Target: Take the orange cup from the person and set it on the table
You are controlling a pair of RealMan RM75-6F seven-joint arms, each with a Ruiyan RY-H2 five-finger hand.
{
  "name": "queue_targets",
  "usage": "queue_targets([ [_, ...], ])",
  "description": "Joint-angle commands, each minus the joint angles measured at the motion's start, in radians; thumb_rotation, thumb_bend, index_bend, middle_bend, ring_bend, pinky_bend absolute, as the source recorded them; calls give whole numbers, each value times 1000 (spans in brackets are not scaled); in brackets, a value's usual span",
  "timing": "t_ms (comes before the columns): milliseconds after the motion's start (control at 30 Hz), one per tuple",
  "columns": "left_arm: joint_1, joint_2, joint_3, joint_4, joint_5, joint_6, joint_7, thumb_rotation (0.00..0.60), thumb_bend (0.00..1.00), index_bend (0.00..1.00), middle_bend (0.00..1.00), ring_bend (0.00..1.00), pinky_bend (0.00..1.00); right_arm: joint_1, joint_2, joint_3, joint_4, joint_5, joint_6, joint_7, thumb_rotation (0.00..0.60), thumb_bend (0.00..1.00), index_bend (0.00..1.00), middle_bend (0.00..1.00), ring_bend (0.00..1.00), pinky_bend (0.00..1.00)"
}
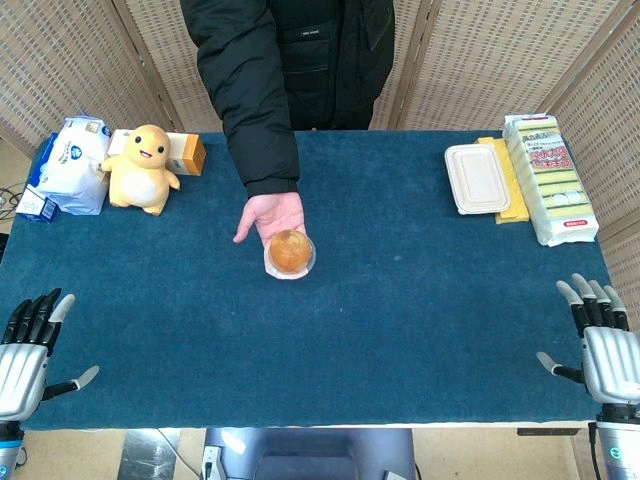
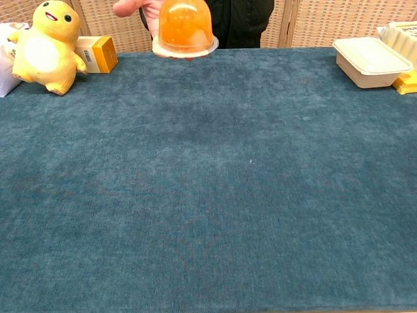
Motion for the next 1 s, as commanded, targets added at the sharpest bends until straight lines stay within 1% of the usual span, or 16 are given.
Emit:
queue_targets([
  [33, -7, 10, 4, -6, -2, -18, 0, 600, 0, 0, 0, 0, 0, -2, 4, 0, -6, -1, 2, 7, 600, 73, 114, 48, 0, 0],
  [100, -22, 20, 4, -26, 10, -37, -14, 600, 0, 0, 0, 0, 0, -3, 7, 3, -6, -3, 9, 8, 600, 74, 114, 48, 0, 0],
  [200, -54, 57, 10, -90, 76, -52, -15, 600, 1, 0, 0, 0, 0, -5, 13, 6, -7, 2, 10, 21, 600, 73, 114, 48, 0, 0],
  [267, -79, 89, 2, -160, 135, -50, 5, 600, 8, 0, 0, 0, 0, -6, 17, 6, -6, 3, 10, 32, 600, 73, 114, 48, 0, 0],
  [333, -106, 116, -17, -235, 163, -60, 28, 600, 26, 0, 0, 0, 0, -6, 21, 6, -4, 6, 7, 40, 600, 73, 114, 48, 0, 0],
  [367, -132, 134, -39, -292, 169, -80, 48, 600, 38, 0, 0, 0, 0, -5, 21, 5, -3, 6, 2, 42, 600, 73, 114, 48, 0, 0],
  [433, -181, 166, -79, -387, 140, -139, 84, 600, 56, 0, 0, 0, 0, -2, 21, 4, -1, 6, -5, 44, 600, 74, 114, 48, 0, 0],
  [500, -236, 191, -133, -469, 72, -207, 133, 600, 72, 0, 0, 0, 0, 0, 20, 2, 0, 6, -9, 39, 600, 74, 114, 48, 0, 0],
  [567, -299, 214, -194, -540, -49, -291, 201, 600, 98, 0, 0, 0, 0, 1, 17, 1, 0, 6, -10, 31, 600, 76, 114, 48, 0, 0],
  [633, -354, 224, -244, -582, -170, -350, 269, 600, 133, 0, 0, 0, 0, 2, 14, 1, 0, 5, -12, 24, 600, 80, 114, 48, 0, 0],
  [667, -401, 218, -279, -599, -248, -389, 308, 600, 145, 0, 0, 0, 0, 4, 11, -1, 0, 5, -14, 17, 600, 81, 114, 48, 0, 0],
  [733, -480, 197, -330, -607, -379, -442, 365, 600, 162, 0, 0, 0, 17, 5, 8, -2, 0, 6, -17, 8, 600, 86, 114, 48, 0, 0],
  [800, -541, 165, -360, -600, -472, -464, 413, 600, 173, 0, 16, 4, 106, 6, 7, -3, 0, 8, -20, 4, 600, 91, 114, 48, 0, 0],
  [867, -598, 126, -377, -585, -559, -470, 465, 600, 182, 0, 58, 36, 215, 8, 5, -2, 2, 11, -22, 1, 600, 94, 114, 49, 0, 0],
  [933, -642, 89, -383, -568, -621, -465, 510, 600, 185, 0, 99, 78, 266, 9, 4, -2, 5, 13, -25, 1, 600, 95, 114, 49, 0, 0],
  [1000, -684, 49, -388, -557, -676, -462, 534, 600, 188, 0, 134, 107, 291, 10, 4, -2, 6, 13, -28, 4, 600, 95, 114, 48, 0, 0],
])
